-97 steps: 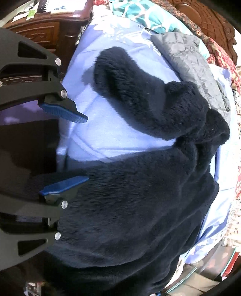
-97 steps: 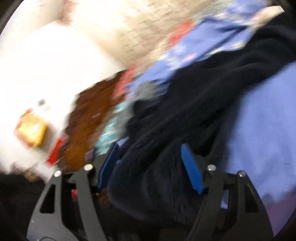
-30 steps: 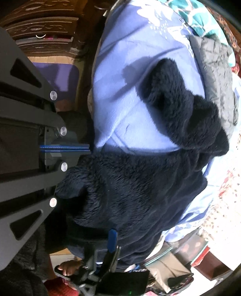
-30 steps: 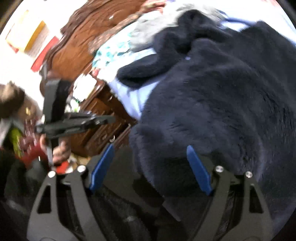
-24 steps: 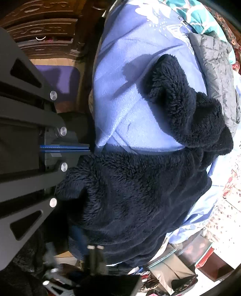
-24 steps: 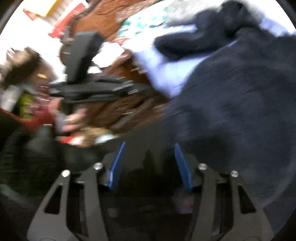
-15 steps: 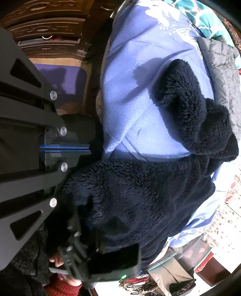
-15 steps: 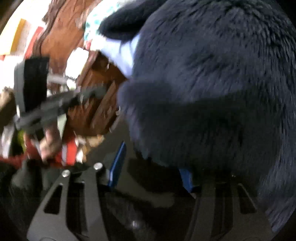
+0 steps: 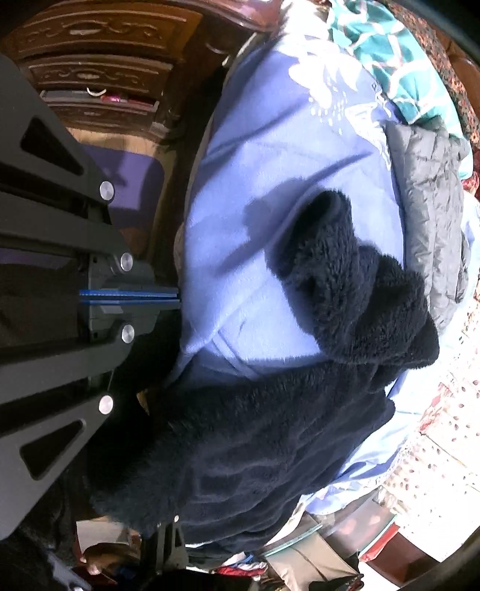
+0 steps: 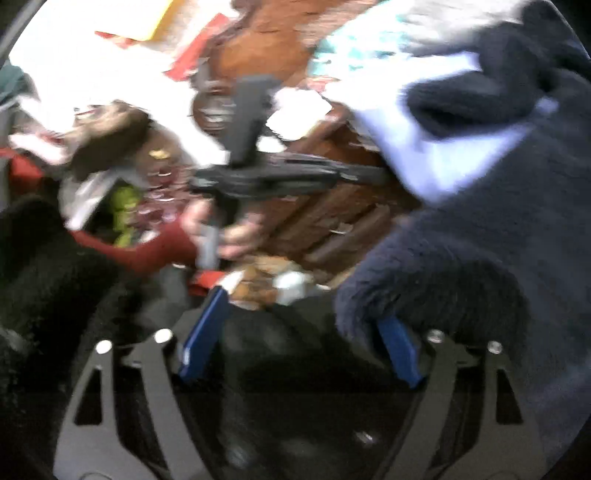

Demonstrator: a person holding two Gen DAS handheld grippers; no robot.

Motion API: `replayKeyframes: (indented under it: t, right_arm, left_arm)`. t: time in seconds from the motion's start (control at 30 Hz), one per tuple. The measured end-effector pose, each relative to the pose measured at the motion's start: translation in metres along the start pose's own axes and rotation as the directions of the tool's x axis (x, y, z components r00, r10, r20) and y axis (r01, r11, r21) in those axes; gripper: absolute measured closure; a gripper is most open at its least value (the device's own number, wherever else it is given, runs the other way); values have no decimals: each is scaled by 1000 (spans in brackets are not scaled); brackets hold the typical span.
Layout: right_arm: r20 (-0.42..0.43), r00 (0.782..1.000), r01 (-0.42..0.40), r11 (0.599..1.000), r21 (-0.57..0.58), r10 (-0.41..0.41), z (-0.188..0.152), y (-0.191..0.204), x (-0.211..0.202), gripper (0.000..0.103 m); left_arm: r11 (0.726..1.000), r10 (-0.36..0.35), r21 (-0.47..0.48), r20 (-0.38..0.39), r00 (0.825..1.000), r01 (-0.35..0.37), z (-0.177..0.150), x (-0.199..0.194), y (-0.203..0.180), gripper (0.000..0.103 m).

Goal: Fold large clothes

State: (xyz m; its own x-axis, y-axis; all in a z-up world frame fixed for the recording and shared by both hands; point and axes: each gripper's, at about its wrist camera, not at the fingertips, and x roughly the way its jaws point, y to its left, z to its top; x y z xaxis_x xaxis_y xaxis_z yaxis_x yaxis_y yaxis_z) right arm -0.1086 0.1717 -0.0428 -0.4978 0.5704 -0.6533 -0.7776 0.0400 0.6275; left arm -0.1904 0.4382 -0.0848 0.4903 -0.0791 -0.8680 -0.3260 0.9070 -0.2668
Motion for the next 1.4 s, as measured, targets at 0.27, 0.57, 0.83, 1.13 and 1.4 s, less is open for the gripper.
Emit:
replayKeyframes:
  t: [0.27,0.57,0.83,1.13,1.4]
  right_arm:
    - [112,992,48,996,72,-56,-27,-19,-50,18]
    - [-66,986,-134,963,235,153,-6,-58,52,22]
    - [115,948,305,950,-72,-296,59,-8,-18,22]
    - [272,545,720,277,-636,-793,159,-7,104,22]
    - [308,697,710,567,-417,-647,258,4,81,95]
  left_arm:
    - [992,-58,109,-32,998,62,5,13,-39,79]
    - [991,0,137,-15,1000,2,21,12,-46,79]
    - [990,95,-120,123,988,-80,60,-26,40,79]
    - [961,198,-242,265,943,-134,61,-56,92,79]
    - [922,359,-250,261,896,-296,55,-76,109,79]
